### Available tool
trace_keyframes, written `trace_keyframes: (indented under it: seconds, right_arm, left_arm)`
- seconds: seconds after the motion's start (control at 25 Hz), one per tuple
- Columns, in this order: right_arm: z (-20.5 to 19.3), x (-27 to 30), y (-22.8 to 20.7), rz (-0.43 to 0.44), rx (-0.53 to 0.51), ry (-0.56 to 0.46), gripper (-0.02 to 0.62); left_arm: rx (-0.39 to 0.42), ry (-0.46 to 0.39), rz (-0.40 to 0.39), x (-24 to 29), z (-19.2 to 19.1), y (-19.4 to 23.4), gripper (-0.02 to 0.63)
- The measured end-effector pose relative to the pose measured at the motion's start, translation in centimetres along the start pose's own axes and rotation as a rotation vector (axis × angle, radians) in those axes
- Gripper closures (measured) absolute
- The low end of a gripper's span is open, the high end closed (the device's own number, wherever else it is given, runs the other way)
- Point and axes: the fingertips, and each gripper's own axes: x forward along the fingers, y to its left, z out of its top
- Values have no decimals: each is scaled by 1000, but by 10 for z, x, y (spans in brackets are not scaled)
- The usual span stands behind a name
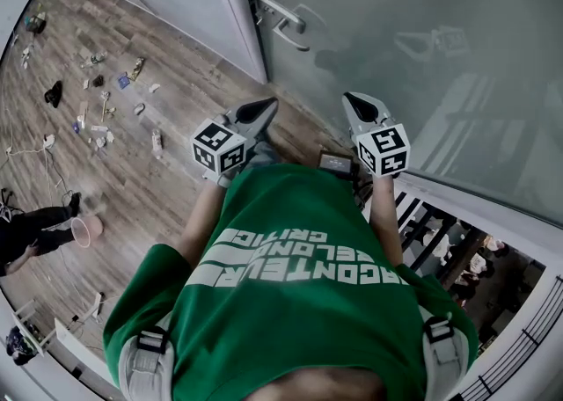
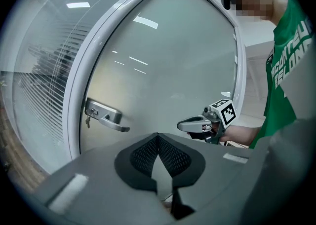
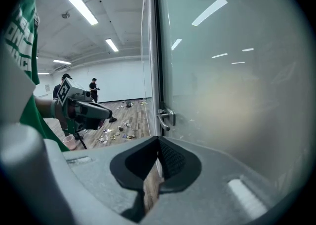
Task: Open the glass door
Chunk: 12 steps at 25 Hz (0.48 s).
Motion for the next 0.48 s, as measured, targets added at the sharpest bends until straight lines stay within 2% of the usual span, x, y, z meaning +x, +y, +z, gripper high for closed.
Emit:
trace_keyframes:
  seconds: [0.48]
  right_arm:
    - [26,51,6,4,-29,74,601]
  left_arm:
    - [-29,-5,-17,-5,22,48,590]
